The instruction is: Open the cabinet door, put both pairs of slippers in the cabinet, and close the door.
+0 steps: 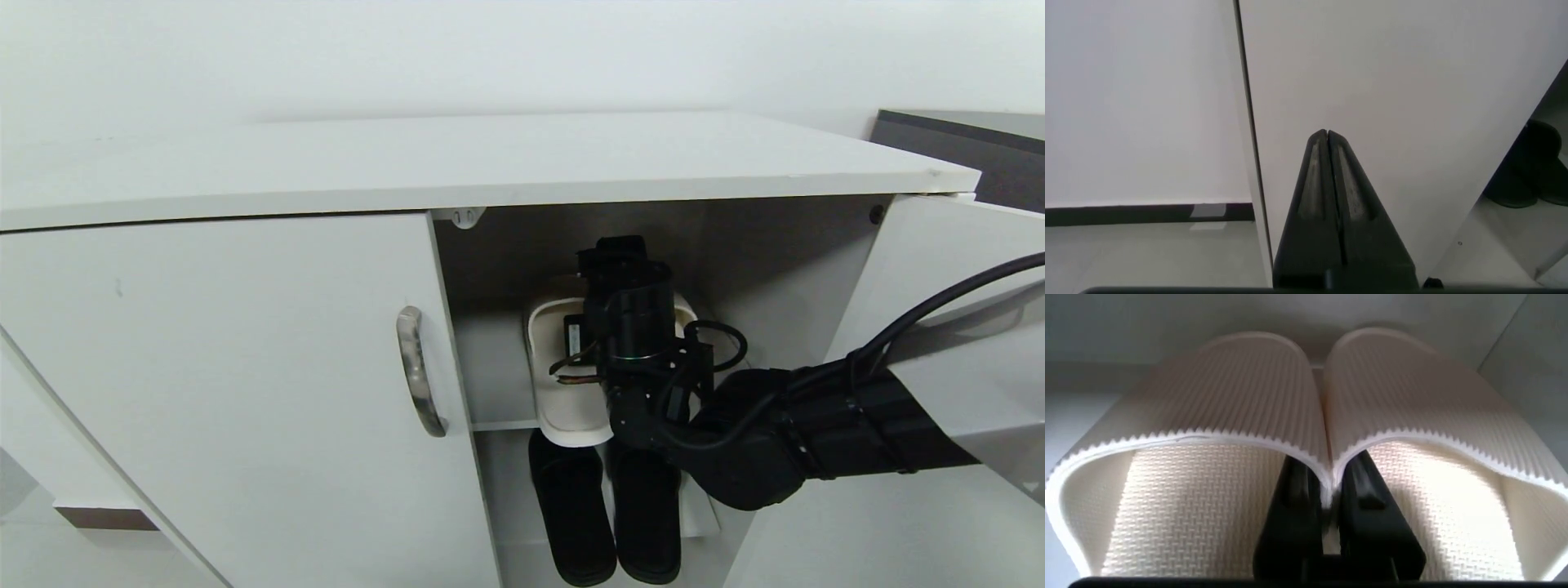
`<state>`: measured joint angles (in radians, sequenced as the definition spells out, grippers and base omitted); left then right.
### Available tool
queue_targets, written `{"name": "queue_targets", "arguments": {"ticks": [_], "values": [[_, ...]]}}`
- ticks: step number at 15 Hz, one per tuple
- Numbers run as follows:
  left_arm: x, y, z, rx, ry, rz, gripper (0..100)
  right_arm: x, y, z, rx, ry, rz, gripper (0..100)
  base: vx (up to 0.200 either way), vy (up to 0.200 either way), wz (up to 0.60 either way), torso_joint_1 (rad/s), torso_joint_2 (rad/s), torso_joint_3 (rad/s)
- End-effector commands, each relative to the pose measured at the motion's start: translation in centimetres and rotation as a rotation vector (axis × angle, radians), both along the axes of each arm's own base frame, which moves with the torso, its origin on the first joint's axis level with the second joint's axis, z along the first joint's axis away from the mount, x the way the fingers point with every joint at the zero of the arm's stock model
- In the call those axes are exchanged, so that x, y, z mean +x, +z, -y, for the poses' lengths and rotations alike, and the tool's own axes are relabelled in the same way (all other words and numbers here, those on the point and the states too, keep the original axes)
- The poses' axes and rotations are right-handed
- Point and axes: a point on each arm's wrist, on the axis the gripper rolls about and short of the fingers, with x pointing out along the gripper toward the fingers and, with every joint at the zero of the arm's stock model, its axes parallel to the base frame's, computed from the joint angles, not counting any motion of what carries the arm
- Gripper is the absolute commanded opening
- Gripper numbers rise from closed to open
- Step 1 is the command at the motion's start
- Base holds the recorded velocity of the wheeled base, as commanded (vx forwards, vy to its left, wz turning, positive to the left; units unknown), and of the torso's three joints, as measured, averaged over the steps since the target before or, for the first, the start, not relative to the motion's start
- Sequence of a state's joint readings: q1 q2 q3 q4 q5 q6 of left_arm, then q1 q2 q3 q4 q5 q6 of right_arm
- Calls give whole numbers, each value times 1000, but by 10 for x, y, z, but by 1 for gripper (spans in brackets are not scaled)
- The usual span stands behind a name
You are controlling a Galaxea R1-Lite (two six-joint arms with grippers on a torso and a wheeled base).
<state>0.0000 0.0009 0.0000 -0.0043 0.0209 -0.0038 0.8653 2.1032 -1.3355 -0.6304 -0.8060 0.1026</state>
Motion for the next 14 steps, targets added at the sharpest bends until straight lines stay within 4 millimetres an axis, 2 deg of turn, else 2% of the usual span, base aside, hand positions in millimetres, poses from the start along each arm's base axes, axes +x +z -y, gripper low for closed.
{"name": "queue_targets", "arguments": {"ticks": [1, 2, 3, 6, 8, 12, 14], "values": [[0, 0, 0, -1, 1, 0, 0, 1, -2, -1, -3, -1, -2, 0, 0, 0, 0, 0, 0, 0], [0, 0, 0, -1, 2, 0, 0, 1, -2, 0, -3, -3, -2, 0, 0, 0, 0, 0, 0, 0], [0, 0, 0, -1, 1, 0, 0, 1, -2, 0, -3, -3, -2, 100, 0, 0, 0, 0, 0, 0], [0, 0, 0, -1, 1, 0, 0, -1, -4, 1, -10, -3, -8, 100, 0, 0, 0, 0, 0, 0], [0, 0, 0, -1, 1, 0, 0, -12, -6, 11, -29, 6, -28, 100, 0, 0, 0, 0, 0, 0], [0, 0, 0, -1, 1, -2, 0, -48, 18, 40, 38, 246, -15, 100, 0, 0, 0, 0, 0, 0], [0, 0, 0, -1, 1, 0, 0, -57, 19, 50, 43, 262, -23, 100, -200, 0, 0, 2, 2, 5]]}}
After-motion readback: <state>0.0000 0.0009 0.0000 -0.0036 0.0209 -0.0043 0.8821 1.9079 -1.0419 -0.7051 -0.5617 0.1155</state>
